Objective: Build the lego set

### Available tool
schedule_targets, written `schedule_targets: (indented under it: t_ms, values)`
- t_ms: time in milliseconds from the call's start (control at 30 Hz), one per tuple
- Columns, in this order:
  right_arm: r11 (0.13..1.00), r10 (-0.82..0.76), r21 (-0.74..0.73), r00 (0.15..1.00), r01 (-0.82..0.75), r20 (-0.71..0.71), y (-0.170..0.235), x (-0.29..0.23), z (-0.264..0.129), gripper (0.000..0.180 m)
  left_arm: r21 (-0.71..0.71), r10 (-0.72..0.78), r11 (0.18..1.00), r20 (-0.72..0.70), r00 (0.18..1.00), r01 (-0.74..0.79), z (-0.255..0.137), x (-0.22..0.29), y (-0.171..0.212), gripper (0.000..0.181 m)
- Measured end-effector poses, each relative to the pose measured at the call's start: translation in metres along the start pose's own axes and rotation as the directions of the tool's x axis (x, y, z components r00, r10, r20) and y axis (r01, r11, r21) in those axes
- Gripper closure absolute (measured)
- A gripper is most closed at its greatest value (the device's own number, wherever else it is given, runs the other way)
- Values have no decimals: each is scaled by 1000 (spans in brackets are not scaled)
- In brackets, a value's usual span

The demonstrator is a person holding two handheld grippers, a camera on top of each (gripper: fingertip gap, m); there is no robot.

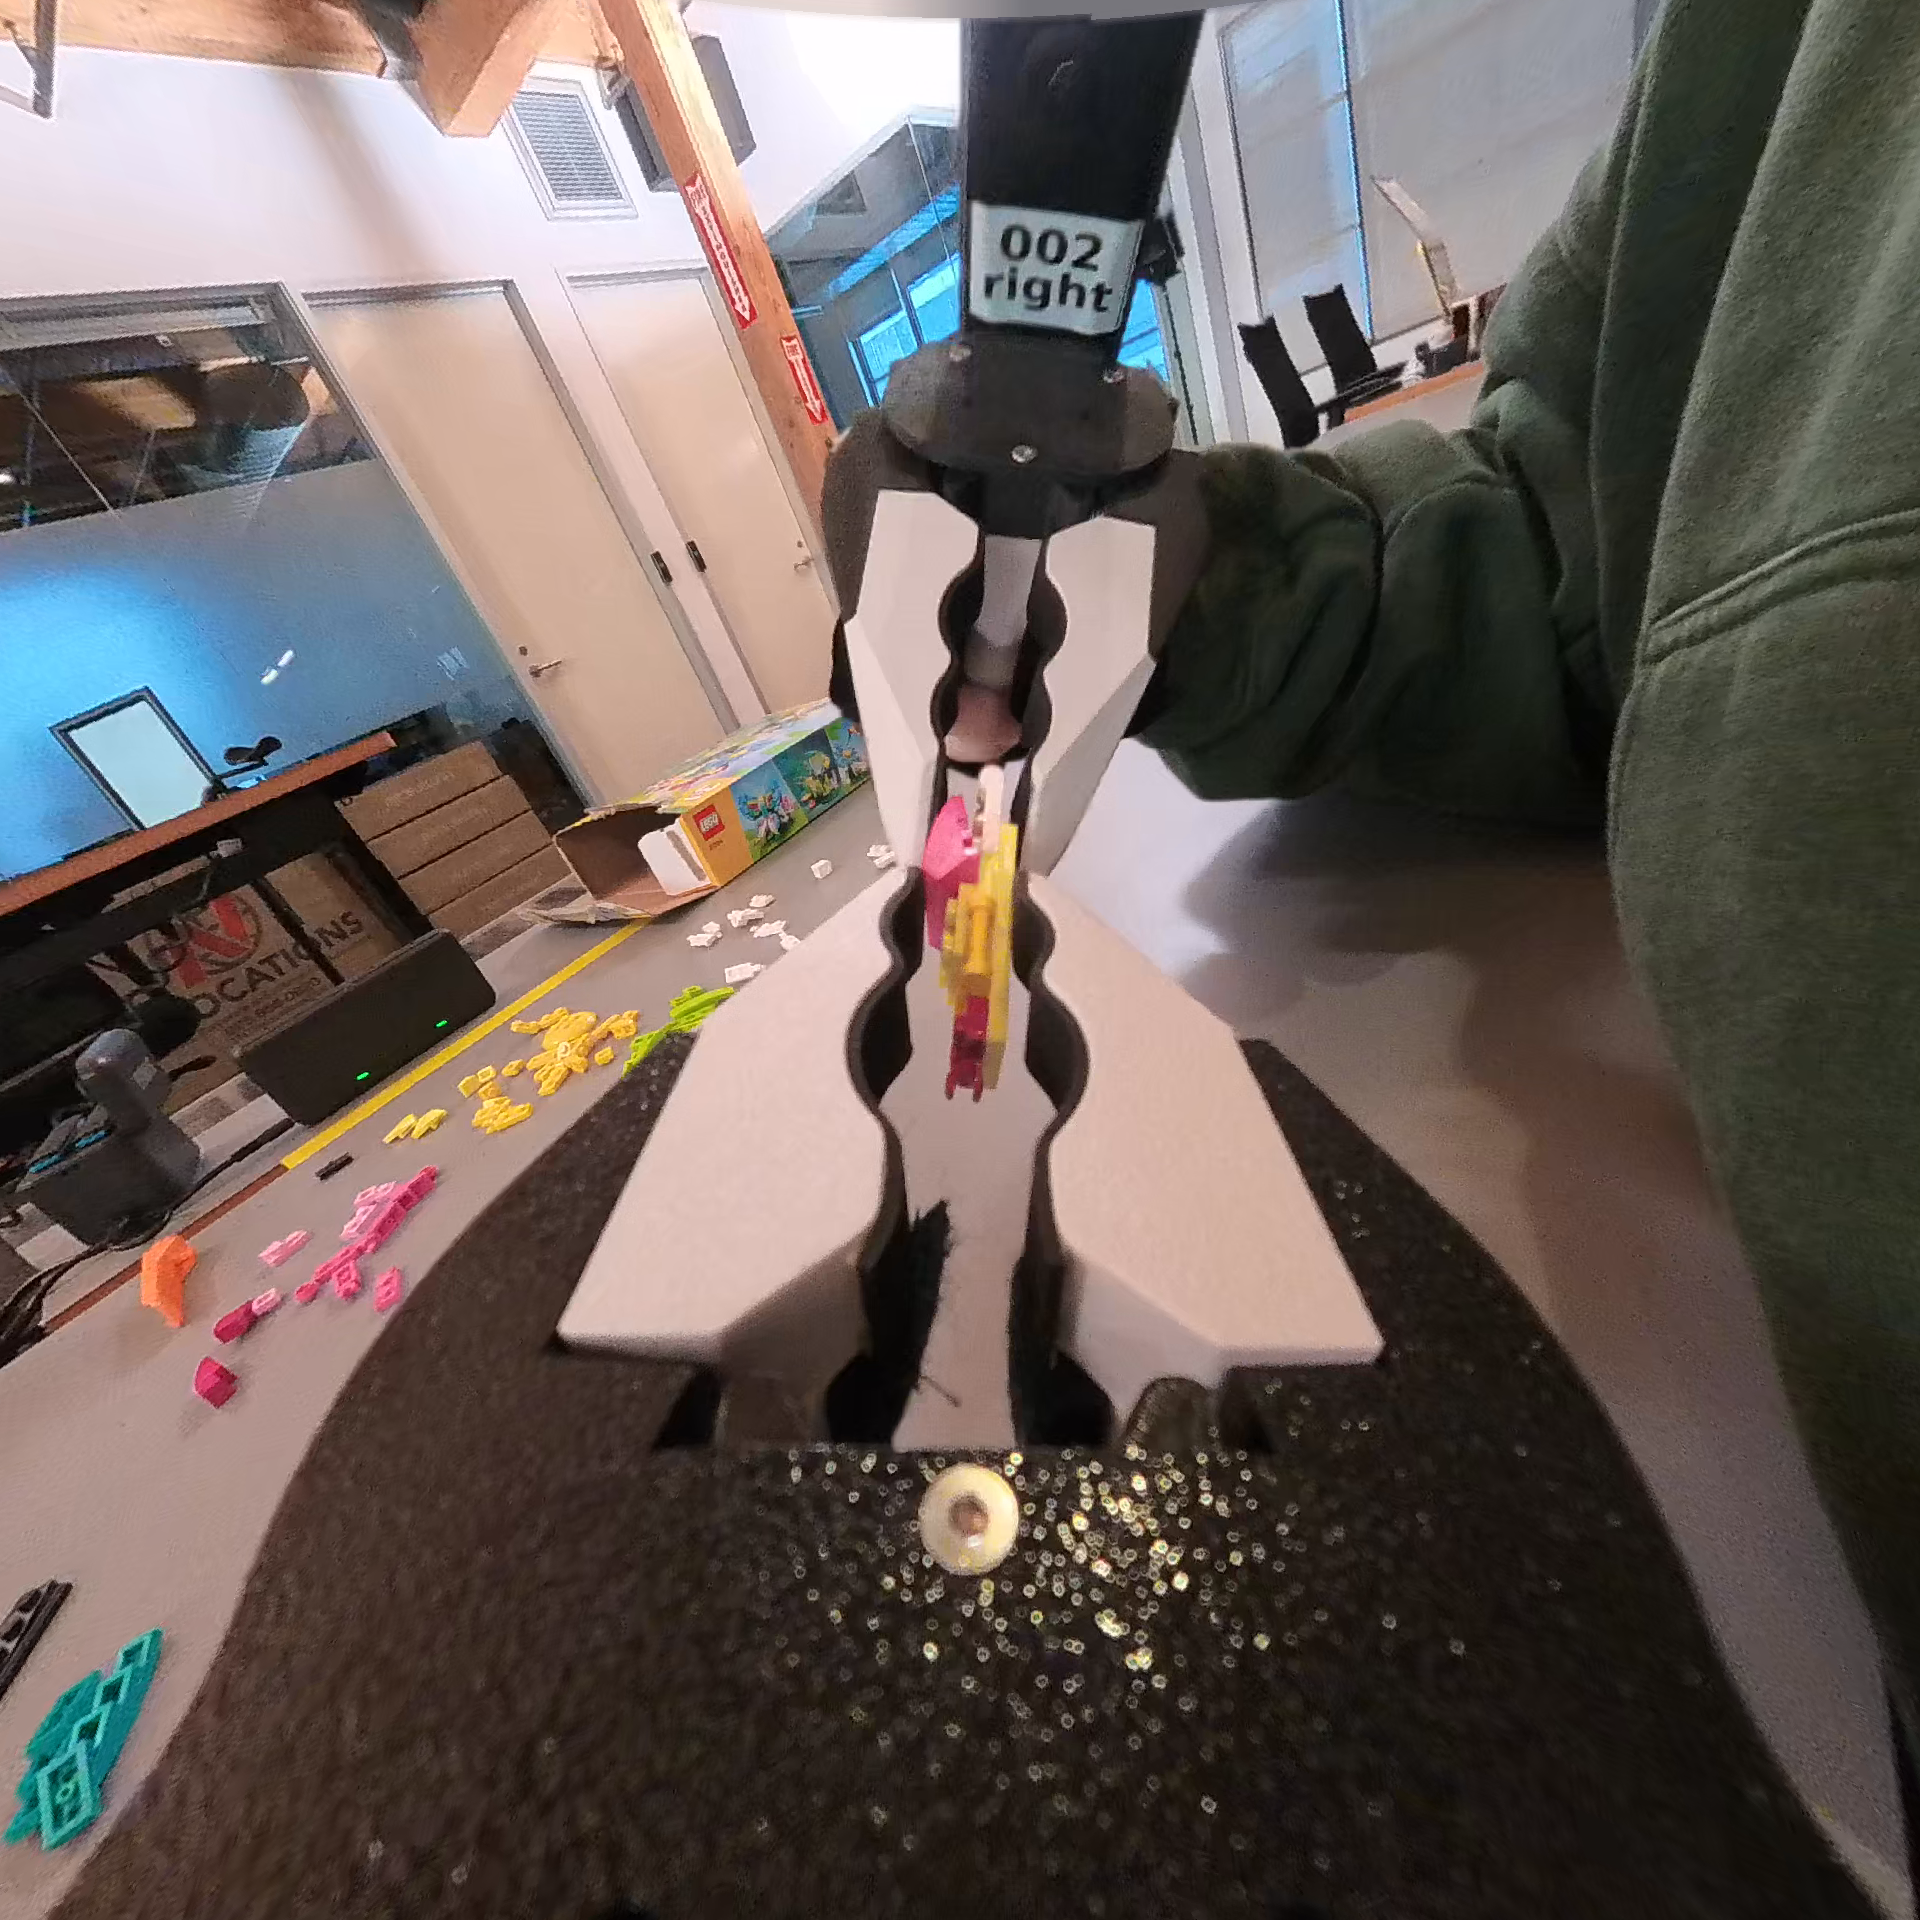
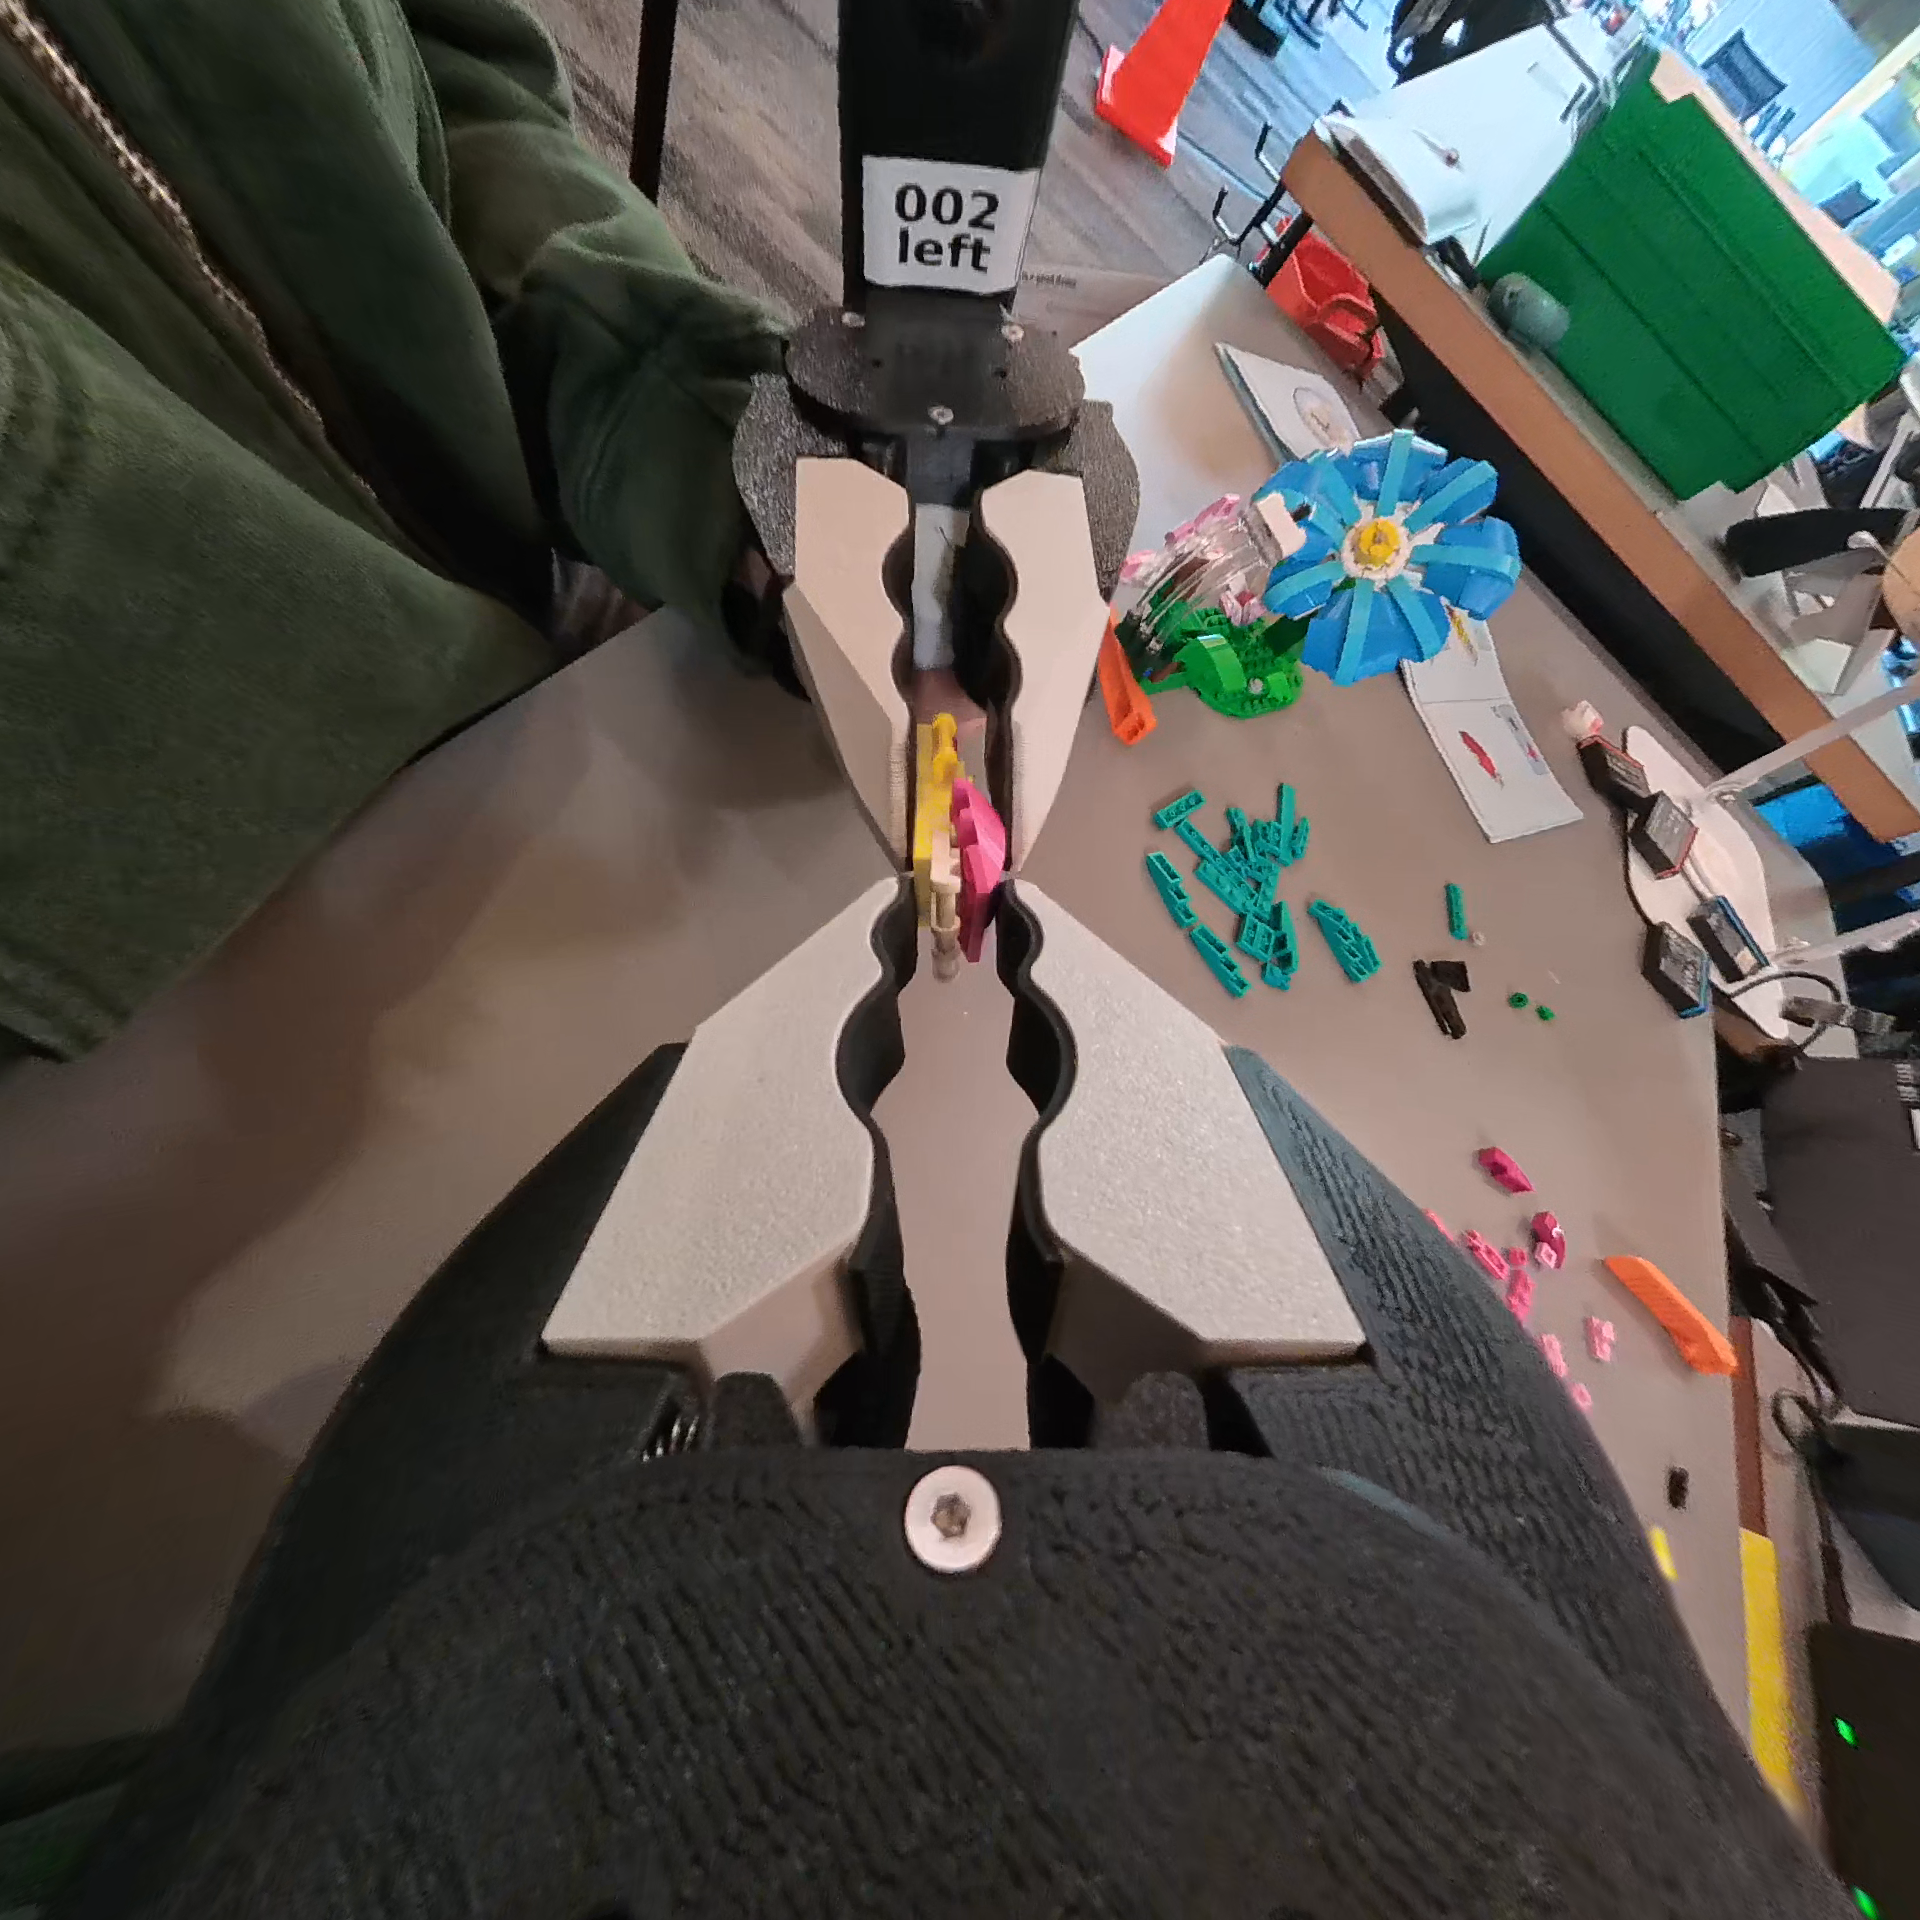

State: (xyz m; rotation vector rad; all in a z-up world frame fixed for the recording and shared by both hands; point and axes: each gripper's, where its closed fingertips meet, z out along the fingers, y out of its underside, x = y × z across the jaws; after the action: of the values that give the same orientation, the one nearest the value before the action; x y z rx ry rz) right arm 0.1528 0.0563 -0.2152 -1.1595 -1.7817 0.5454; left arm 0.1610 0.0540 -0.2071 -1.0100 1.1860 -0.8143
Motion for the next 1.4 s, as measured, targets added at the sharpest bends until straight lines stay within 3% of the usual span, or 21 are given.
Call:
schedule_targets:
  t_ms: [167, 400, 467, 667, 800, 900, 1100, 1400]
  values:
    - [1000, 3, -7, 1000, -3, 2, -2, 0, 1, 166, 5, 69, 998, 33, 997, -69, 2, 1, -2, 154]
    - [995, 77, 56, 997, -78, 18, -5, 2, -1, 165, 20, 59, 998, 23, 998, -59, -2, 0, -6, 167]
    - [993, 81, 84, 997, -83, 19, -7, 3, -3, 158, 19, 53, 998, 6, 999, -53, -2, 2, -5, 167]
    - [986, 64, 146, 995, -75, 79, -13, -6, -8, 166, 47, 36, 998, -32, 999, -35, -2, 7, -8, 166]
    - [991, 43, 120, 996, -53, 79, -12, -8, -9, 167, 57, 2, 998, -51, 999, 1, -2, 9, -8, 165]
    - [992, 35, 117, 996, -45, 86, -14, -10, -10, 168, 50, 5, 999, -43, 999, -3, 0, 9, -7, 155]
    - [993, 32, 108, 995, -43, 96, -13, -12, -8, 168, 45, 88, 995, -30, 996, -87, 0, 12, -8, 165]
    - [993, 40, 106, 996, -49, 83, -12, -10, -7, 168, 5, 126, 992, -1, 992, -126, 0, 9, -4, 166]
